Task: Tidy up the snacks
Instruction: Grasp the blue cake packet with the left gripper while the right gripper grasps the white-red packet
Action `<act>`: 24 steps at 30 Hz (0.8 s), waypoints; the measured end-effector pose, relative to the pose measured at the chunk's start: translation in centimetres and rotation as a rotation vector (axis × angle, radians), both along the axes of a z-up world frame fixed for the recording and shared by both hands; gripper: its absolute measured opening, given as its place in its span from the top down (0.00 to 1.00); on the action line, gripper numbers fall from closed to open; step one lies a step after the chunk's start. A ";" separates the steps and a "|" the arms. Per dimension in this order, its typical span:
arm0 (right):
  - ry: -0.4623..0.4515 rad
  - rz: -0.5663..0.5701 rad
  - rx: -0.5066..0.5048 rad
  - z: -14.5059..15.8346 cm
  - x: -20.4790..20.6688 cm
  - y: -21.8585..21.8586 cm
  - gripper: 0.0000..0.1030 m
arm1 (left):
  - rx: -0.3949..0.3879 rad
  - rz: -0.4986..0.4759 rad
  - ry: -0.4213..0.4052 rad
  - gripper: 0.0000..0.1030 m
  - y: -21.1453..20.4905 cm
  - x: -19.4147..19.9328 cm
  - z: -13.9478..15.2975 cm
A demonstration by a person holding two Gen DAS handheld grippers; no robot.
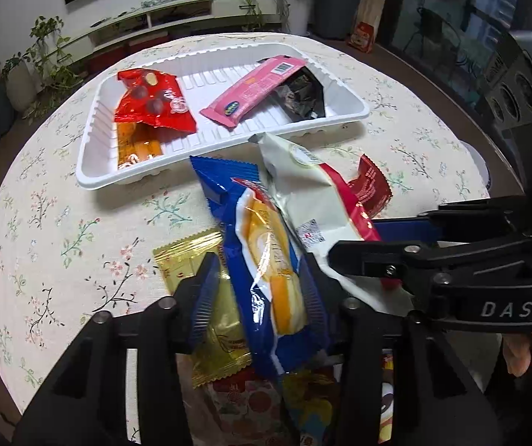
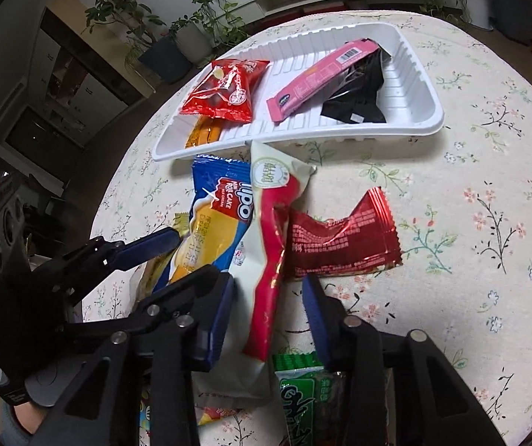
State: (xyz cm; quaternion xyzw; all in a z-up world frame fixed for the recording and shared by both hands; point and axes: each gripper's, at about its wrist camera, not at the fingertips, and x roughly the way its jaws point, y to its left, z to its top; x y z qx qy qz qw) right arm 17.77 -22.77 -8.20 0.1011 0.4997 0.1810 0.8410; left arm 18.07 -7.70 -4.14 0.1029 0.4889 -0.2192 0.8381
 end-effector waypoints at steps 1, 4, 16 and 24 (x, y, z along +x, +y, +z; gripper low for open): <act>-0.002 0.002 0.002 0.0 0.0 0.0 0.71 | 0.000 -0.007 0.000 0.64 -0.1 0.0 0.0; -0.016 0.021 -0.007 0.1 0.0 0.5 0.82 | 0.001 -0.022 0.007 0.69 -0.2 0.0 0.0; -0.060 0.051 -0.014 1.3 -0.6 0.8 0.87 | -0.039 -0.016 0.042 0.73 0.5 0.3 0.2; -0.100 0.056 -0.008 2.3 -1.0 0.5 0.88 | -0.050 -0.002 0.020 0.75 1.2 -0.2 1.1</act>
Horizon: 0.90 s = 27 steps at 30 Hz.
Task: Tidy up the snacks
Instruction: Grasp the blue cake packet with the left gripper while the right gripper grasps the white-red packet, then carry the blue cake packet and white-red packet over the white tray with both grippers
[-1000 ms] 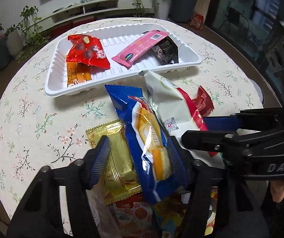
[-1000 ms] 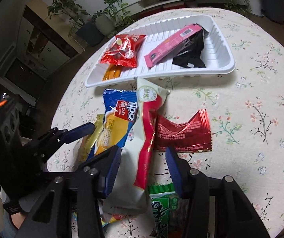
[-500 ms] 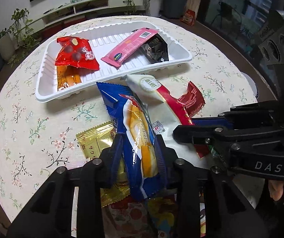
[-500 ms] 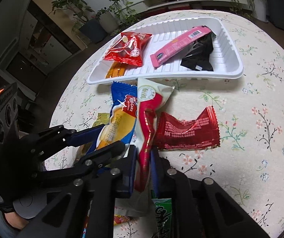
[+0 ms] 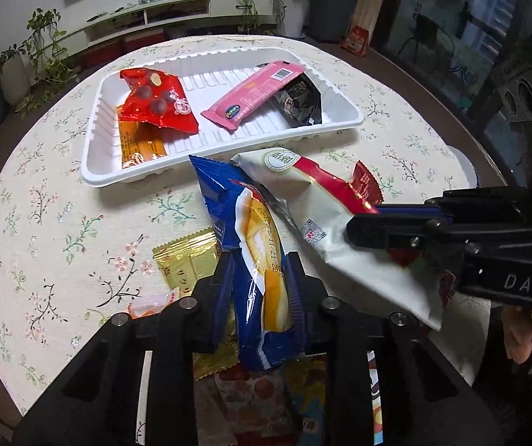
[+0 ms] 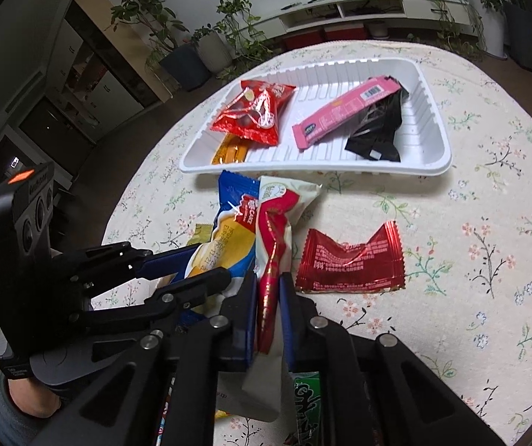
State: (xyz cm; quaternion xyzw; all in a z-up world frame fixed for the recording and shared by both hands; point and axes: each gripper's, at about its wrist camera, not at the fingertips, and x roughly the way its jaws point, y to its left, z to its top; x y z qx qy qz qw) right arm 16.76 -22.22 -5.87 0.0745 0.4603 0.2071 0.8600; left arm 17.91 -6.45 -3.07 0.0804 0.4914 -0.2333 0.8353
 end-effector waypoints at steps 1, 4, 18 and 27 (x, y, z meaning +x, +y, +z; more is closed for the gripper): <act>-0.006 0.000 0.002 0.2 -0.1 -0.1 0.88 | 0.000 0.001 0.000 0.75 0.1 -0.1 0.0; -0.017 0.003 0.004 0.6 -0.2 -0.2 0.88 | 0.004 -0.001 -0.001 0.76 0.3 -0.3 0.1; -0.047 0.006 0.001 1.1 -0.6 -0.3 0.88 | -0.027 0.028 -0.023 0.77 1.8 -1.2 0.9; -0.084 0.001 0.014 1.9 -0.9 -0.6 0.89 | -0.066 0.061 -0.042 0.77 3.1 -1.4 1.8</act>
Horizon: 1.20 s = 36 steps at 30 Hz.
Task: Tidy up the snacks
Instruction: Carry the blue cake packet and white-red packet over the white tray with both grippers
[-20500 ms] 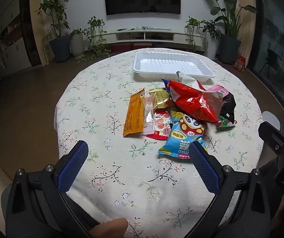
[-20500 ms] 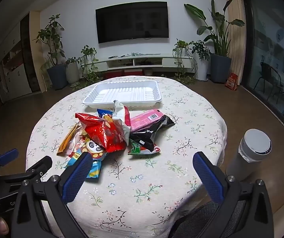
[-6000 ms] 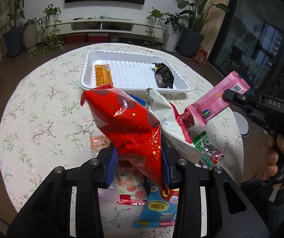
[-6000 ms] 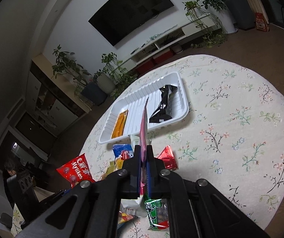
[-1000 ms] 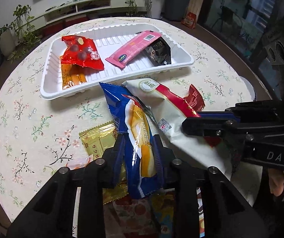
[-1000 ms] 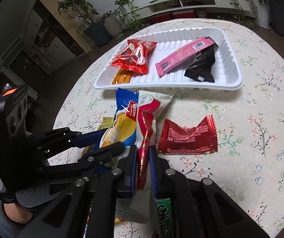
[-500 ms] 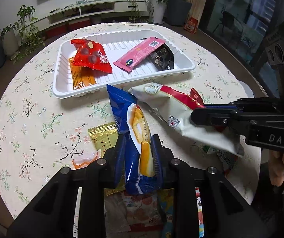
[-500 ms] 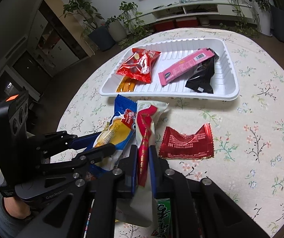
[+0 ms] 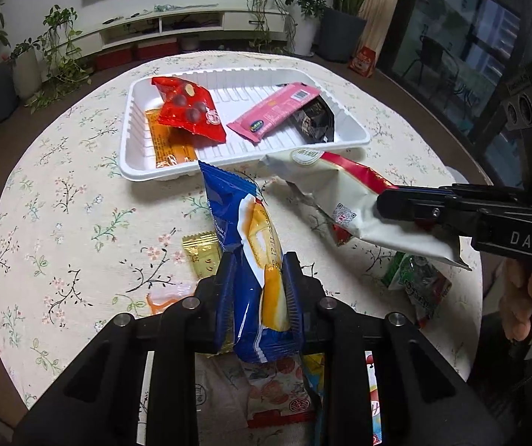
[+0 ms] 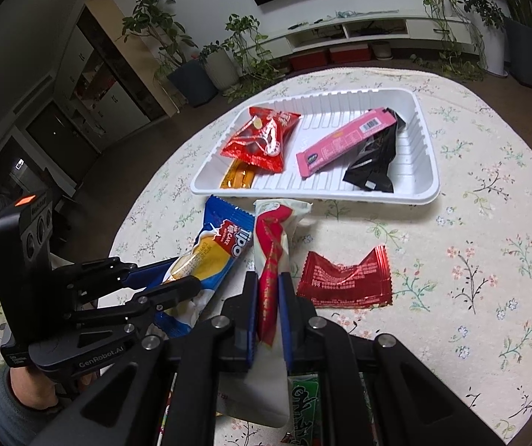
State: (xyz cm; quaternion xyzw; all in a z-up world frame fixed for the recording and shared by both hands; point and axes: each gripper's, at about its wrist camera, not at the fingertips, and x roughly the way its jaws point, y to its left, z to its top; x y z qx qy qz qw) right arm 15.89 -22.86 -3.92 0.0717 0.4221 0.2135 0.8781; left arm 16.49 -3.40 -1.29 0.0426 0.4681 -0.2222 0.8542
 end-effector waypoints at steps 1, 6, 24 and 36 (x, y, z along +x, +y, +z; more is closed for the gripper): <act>-0.005 -0.001 0.002 0.1 0.0 0.0 0.89 | -0.010 0.005 -0.003 0.77 0.2 0.0 0.2; -0.041 0.002 0.021 0.9 -0.3 -0.3 0.90 | -0.035 0.019 -0.018 0.77 0.8 -0.3 1.0; -0.141 -0.030 0.052 3.2 -0.7 -1.3 0.90 | -0.114 0.049 -0.063 0.77 2.1 -0.3 3.8; -0.270 -0.105 0.069 8.6 3.1 -3.1 0.90 | -0.100 0.056 -0.139 0.77 1.4 5.6 8.1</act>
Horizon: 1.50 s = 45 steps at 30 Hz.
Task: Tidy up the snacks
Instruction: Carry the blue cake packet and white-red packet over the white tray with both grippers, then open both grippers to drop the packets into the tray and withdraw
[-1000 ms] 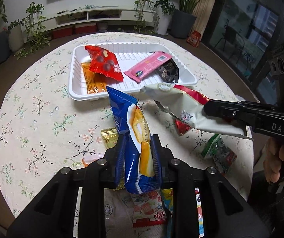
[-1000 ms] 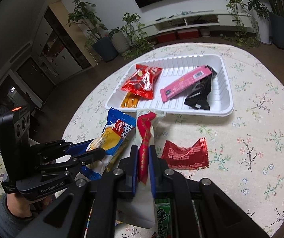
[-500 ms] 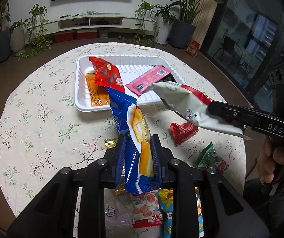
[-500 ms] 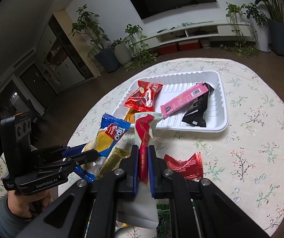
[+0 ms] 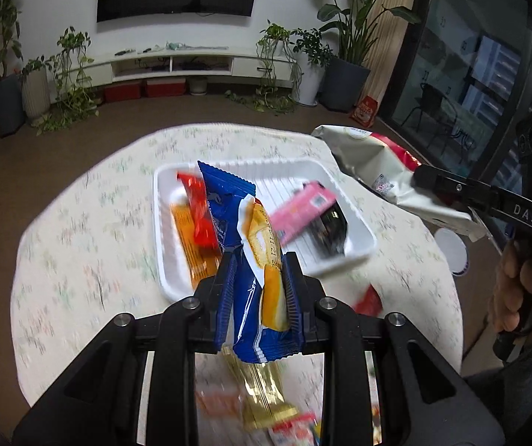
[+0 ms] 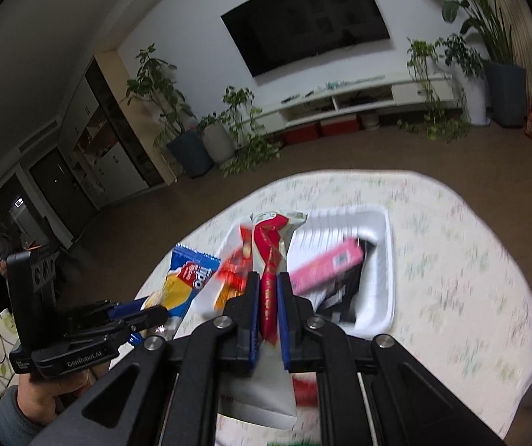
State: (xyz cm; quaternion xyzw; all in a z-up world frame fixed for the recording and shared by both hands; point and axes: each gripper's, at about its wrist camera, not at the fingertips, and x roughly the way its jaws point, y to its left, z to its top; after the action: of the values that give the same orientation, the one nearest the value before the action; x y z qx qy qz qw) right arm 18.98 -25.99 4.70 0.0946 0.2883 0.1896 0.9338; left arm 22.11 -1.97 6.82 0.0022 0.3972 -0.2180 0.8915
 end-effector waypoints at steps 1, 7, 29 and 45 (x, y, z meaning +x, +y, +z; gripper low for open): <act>-0.006 0.000 0.000 0.3 0.6 0.1 0.90 | 0.001 -0.002 -0.003 0.77 -0.4 0.9 0.2; 0.027 -0.036 -0.010 -0.6 5.8 0.4 0.90 | 0.033 -0.024 -0.015 0.77 -3.4 5.3 -0.4; 0.197 -0.073 -0.078 -8.0 12.1 2.4 0.90 | 0.139 -0.037 0.093 0.76 -8.0 11.3 -10.0; 0.216 -0.050 -0.109 -8.6 11.9 2.9 0.82 | 0.130 0.030 0.059 0.74 -6.6 10.4 -8.9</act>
State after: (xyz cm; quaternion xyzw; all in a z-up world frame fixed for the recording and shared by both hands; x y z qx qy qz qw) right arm 30.86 -23.12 -3.93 0.0708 0.3947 0.1391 0.9055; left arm 32.47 -8.53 -2.10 0.0478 0.4367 -0.1781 0.8805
